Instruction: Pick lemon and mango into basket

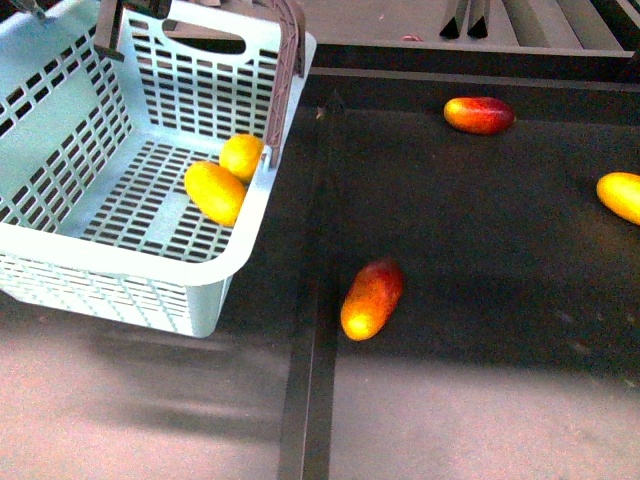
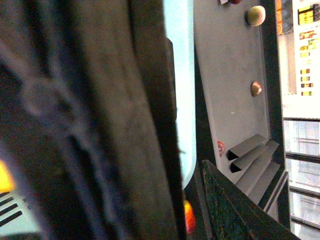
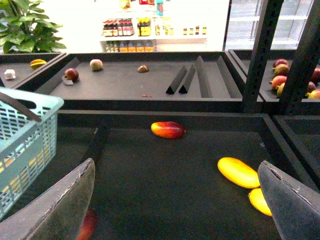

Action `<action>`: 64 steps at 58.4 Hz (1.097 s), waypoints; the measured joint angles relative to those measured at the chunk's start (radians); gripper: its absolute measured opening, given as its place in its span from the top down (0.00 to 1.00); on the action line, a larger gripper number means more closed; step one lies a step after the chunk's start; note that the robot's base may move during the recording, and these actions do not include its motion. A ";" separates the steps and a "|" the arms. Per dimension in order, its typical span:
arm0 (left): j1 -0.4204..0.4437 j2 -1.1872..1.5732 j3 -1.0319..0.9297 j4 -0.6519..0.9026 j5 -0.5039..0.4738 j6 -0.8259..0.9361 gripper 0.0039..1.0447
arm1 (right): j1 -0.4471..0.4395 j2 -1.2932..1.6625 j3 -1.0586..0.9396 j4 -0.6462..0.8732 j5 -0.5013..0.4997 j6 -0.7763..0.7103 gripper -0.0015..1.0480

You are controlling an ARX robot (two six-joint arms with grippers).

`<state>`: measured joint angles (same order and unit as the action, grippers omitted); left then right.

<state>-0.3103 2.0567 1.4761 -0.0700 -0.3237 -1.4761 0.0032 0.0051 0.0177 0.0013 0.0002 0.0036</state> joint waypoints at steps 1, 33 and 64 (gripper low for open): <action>0.002 0.006 0.000 0.002 0.005 0.002 0.74 | 0.000 0.000 0.000 0.000 0.000 0.000 0.08; 0.005 -0.060 -0.242 0.109 0.021 -0.042 0.56 | 0.000 0.000 0.000 0.000 0.000 0.000 0.08; -0.167 -0.406 -0.325 -0.114 -0.213 -0.014 0.09 | 0.000 0.000 0.000 0.000 0.000 0.000 0.08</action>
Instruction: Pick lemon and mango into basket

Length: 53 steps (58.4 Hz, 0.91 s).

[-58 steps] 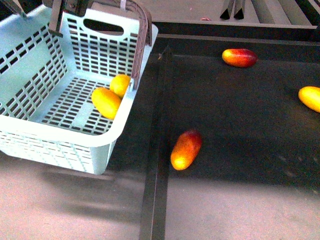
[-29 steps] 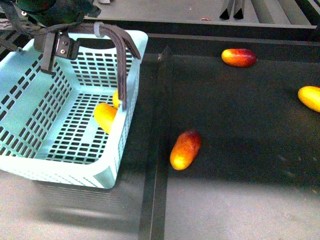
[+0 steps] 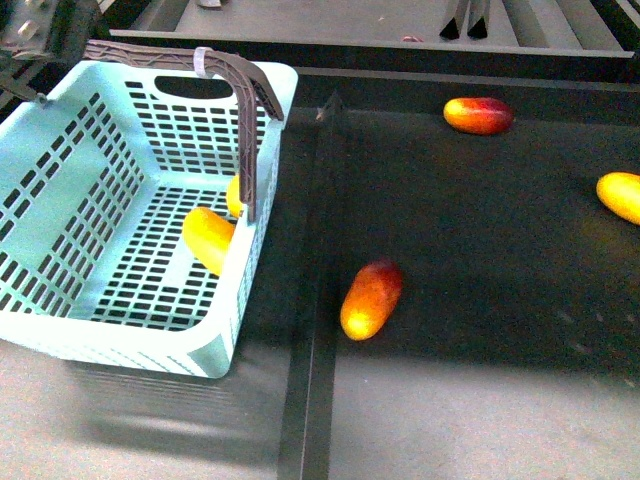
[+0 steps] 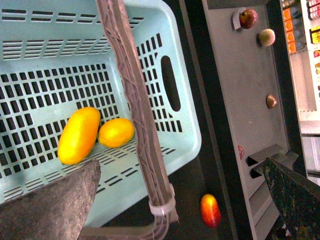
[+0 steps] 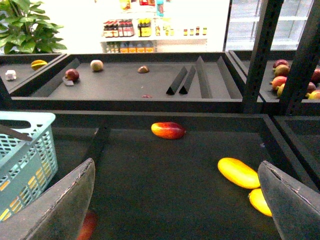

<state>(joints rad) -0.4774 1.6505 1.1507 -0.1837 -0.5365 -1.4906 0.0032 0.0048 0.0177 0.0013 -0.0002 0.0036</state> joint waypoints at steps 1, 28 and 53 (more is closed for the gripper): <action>-0.004 -0.010 -0.030 0.106 0.025 0.073 0.13 | 0.000 0.000 0.000 0.000 0.000 0.000 0.08; 0.221 -0.425 -0.786 1.030 0.291 1.448 0.97 | 0.000 0.000 0.000 0.000 0.002 0.000 0.08; 0.374 -0.787 -1.043 0.930 0.437 1.476 0.97 | 0.000 0.000 0.000 0.000 0.002 0.000 0.08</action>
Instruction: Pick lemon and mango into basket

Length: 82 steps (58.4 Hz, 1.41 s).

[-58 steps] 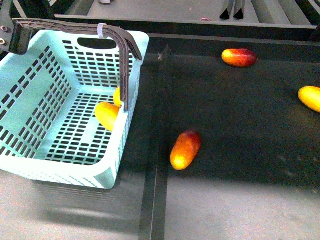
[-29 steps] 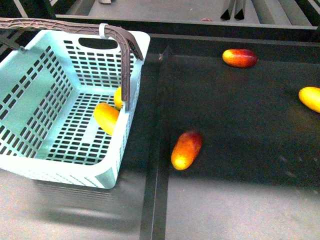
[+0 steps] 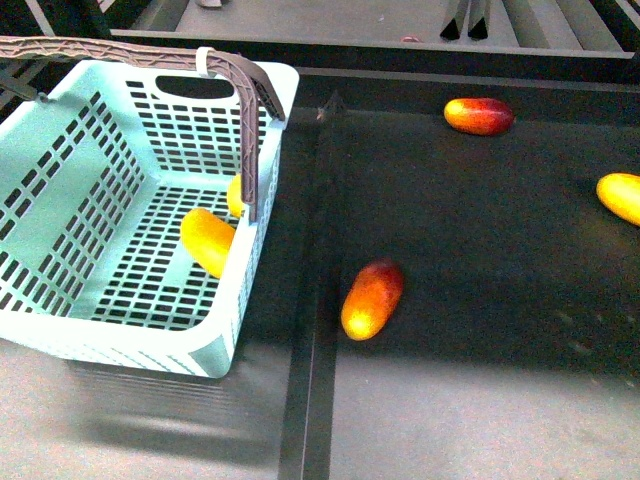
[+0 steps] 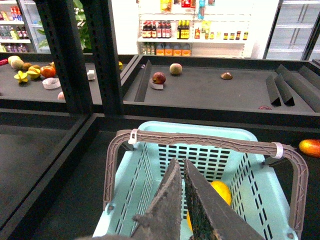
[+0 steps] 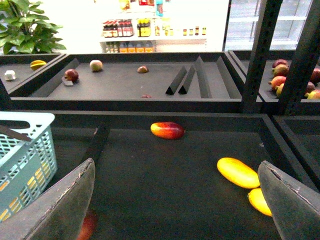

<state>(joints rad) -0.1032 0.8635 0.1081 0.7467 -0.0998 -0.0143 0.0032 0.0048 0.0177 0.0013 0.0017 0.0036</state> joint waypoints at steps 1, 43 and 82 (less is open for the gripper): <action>0.004 -0.013 -0.005 -0.008 0.003 0.000 0.97 | 0.000 0.000 0.000 0.000 0.000 0.000 0.08; 0.100 -0.485 -0.093 -0.370 0.100 0.003 0.97 | 0.000 0.000 0.000 0.000 0.000 0.000 0.08; 0.100 -0.840 -0.093 -0.737 0.100 0.003 0.97 | 0.000 0.000 0.000 0.000 0.000 0.000 0.08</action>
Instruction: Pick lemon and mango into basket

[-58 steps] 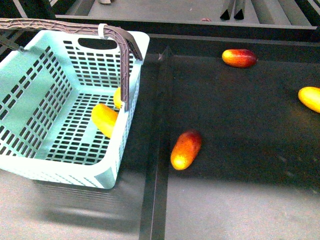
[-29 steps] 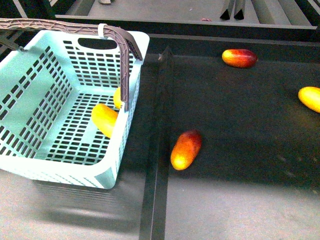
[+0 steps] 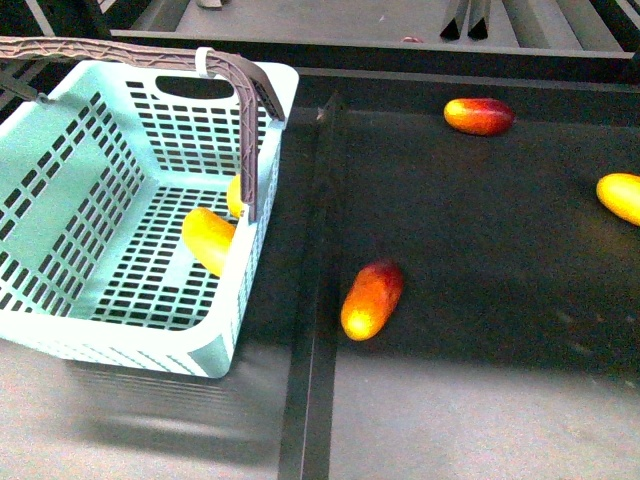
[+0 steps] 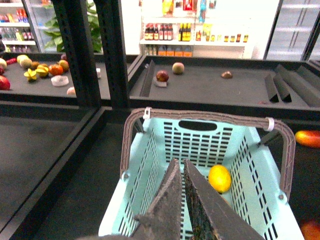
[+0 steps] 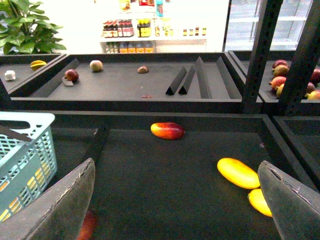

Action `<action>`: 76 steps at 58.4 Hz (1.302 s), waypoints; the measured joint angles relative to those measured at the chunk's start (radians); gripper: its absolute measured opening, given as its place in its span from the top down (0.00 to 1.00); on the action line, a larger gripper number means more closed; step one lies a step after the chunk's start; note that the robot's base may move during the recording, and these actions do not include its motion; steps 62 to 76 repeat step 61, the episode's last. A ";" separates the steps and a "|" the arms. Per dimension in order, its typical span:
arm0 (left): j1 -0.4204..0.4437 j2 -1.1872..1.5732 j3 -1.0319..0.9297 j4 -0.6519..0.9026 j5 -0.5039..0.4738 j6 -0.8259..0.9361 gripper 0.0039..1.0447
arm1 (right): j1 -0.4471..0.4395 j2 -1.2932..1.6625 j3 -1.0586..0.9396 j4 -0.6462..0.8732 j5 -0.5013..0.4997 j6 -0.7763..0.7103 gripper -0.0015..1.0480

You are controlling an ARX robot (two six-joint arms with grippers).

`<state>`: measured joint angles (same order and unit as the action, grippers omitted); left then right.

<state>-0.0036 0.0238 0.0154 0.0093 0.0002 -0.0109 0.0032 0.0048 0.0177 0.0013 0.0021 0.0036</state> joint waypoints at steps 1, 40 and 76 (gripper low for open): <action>0.000 -0.005 0.000 -0.001 0.000 0.000 0.97 | 0.000 0.000 0.000 0.000 0.000 0.000 0.08; 0.000 -0.018 0.000 -0.007 0.000 0.000 0.82 | 0.000 0.000 0.000 0.000 0.000 0.000 0.08; 0.000 -0.018 0.000 -0.007 0.000 0.002 0.06 | 0.000 0.000 0.000 0.000 0.000 0.000 0.08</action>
